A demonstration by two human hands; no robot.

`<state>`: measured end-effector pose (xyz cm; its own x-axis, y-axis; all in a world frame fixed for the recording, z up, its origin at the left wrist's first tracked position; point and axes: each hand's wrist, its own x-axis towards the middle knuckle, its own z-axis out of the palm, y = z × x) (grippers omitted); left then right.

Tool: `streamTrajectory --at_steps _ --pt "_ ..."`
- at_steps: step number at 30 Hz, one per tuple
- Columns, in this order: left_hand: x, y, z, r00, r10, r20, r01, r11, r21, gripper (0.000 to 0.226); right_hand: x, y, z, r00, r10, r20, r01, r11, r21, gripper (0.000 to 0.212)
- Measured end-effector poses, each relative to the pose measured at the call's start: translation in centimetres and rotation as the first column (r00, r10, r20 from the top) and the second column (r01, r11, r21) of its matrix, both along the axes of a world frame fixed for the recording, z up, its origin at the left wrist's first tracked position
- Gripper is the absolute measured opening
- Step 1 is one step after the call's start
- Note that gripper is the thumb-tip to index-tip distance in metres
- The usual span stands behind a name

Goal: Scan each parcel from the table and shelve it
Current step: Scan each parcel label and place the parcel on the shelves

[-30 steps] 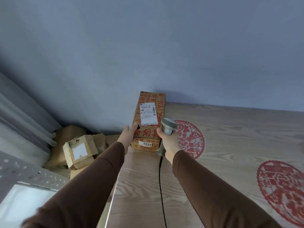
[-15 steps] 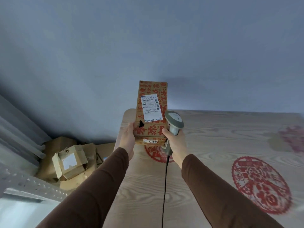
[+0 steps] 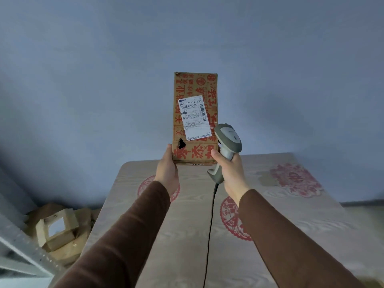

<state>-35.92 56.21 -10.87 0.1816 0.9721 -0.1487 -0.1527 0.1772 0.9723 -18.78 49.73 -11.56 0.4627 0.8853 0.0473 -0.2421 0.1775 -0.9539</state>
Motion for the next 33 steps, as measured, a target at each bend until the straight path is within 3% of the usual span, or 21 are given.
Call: streamTrajectory --at_steps 7,11,14,22,25,30,33 --pt "6.2 -7.0 5.5 0.992 -0.128 0.003 0.126 0.982 0.139 0.045 5.5 -7.9 5.5 0.999 -0.051 0.011 0.05 0.995 0.087 0.033" --pt "6.4 -9.3 7.3 0.977 -0.209 -0.038 0.212 0.946 0.245 0.065 6.4 -10.4 7.2 0.998 -0.046 0.044 0.04 0.99 0.139 0.032" --pt "6.1 -10.2 8.2 0.966 -0.258 0.022 0.244 0.937 0.249 0.067 6.2 -11.3 7.9 0.999 -0.012 0.051 0.004 0.986 0.164 0.034" --pt "5.7 -12.1 9.6 0.968 -0.176 0.178 0.107 0.935 0.339 0.079 4.7 -13.1 10.3 0.989 -0.097 0.109 0.077 0.981 0.177 0.023" --pt "5.4 -11.8 10.2 0.969 -0.15 0.197 0.068 0.926 0.371 0.079 4.7 -14.4 11.7 0.969 -0.158 0.188 0.118 0.971 0.207 0.023" --pt "5.3 -11.5 11.0 0.97 -0.126 0.209 0.032 0.915 0.403 0.073 3.0 -16.8 15.4 0.938 -0.123 0.324 0.04 0.967 0.251 0.031" --pt "5.3 -11.6 11.2 0.97 -0.128 0.205 0.03 0.905 0.424 0.069 1.9 -17.7 17.6 0.876 -0.169 0.453 0.057 0.967 0.25 0.032"
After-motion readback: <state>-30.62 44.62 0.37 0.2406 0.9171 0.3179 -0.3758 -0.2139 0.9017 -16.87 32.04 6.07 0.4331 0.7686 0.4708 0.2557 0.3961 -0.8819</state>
